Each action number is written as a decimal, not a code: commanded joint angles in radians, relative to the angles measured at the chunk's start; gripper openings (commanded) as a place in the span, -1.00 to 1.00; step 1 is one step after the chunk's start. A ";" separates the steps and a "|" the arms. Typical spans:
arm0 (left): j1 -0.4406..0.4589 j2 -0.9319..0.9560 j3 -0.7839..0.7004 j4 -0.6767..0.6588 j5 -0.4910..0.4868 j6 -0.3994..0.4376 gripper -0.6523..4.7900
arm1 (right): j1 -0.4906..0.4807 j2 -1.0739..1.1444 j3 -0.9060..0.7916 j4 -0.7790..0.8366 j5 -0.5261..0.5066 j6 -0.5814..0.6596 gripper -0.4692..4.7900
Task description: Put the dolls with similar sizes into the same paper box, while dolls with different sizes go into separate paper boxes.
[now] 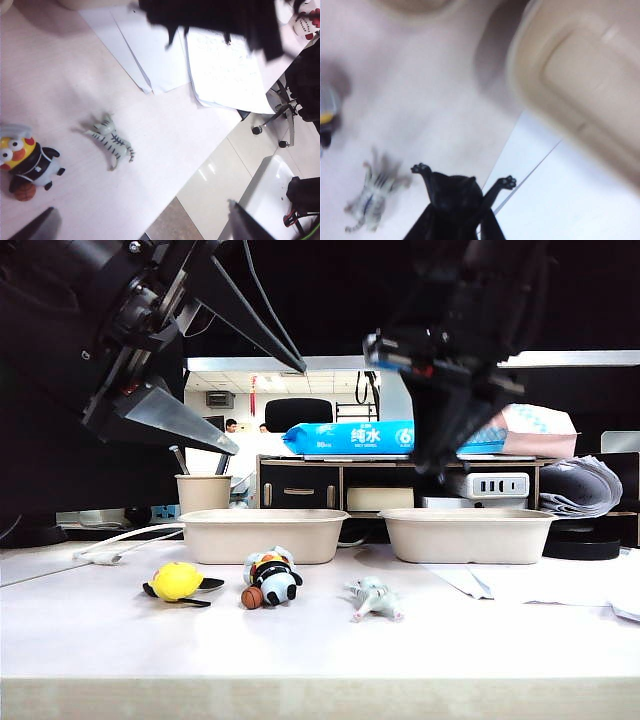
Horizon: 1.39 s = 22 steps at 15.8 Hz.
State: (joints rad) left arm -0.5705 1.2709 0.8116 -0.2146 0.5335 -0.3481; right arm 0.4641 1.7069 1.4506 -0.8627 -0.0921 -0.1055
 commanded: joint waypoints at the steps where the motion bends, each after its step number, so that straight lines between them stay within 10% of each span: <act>1: -0.001 -0.005 0.005 0.012 0.003 0.008 1.00 | -0.022 -0.003 0.029 0.084 0.074 -0.016 -0.84; 8: -0.001 -0.005 0.005 0.011 -0.017 0.020 1.00 | -0.209 0.068 0.034 0.314 0.085 -0.019 -0.84; 17: -0.001 -0.004 0.005 0.006 -0.044 0.045 1.00 | -0.220 0.183 0.034 0.315 0.058 -0.018 -0.81; 19: -0.001 -0.004 0.005 0.006 -0.043 0.047 1.00 | -0.220 0.183 0.034 0.313 0.002 0.001 0.41; 22: -0.001 -0.004 0.005 0.005 -0.040 0.046 1.00 | -0.220 0.179 0.034 0.295 -0.040 0.004 0.80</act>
State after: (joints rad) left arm -0.5705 1.2709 0.8116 -0.2146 0.4889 -0.3073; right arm 0.2432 1.8969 1.4788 -0.5598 -0.1246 -0.1055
